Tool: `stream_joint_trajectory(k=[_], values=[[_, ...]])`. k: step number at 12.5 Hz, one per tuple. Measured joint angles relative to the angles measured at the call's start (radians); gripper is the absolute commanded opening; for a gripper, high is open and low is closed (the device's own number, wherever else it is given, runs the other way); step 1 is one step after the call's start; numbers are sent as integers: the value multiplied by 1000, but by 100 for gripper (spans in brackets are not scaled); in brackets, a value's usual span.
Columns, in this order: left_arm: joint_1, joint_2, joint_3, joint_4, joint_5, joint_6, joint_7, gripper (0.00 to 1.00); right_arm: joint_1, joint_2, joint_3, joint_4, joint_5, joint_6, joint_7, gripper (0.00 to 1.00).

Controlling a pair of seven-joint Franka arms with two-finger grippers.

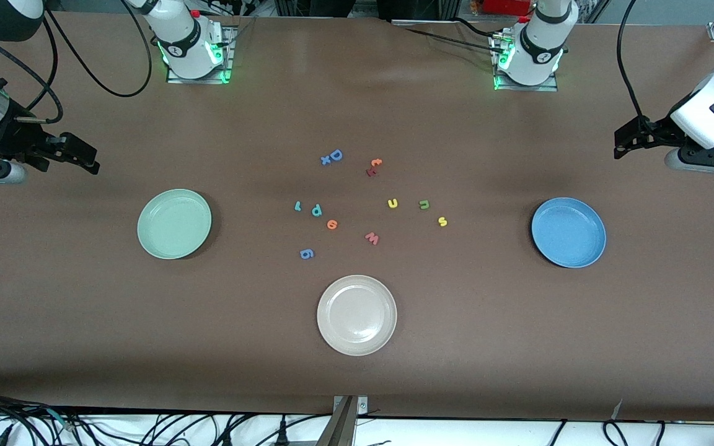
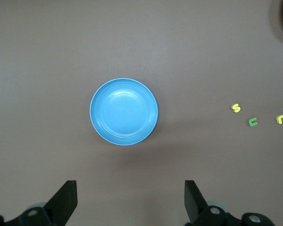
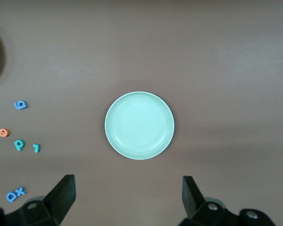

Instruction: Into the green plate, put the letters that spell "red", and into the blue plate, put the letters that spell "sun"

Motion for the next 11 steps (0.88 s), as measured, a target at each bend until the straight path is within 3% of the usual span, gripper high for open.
stream_joint_trajectory(k=[9, 11], values=[[-3, 6, 2, 1, 0, 9, 0, 100, 0, 0, 0, 0, 0, 0, 0, 100], [-48, 9, 41, 1, 0, 9, 0, 100, 0, 0, 0, 0, 0, 0, 0, 100]])
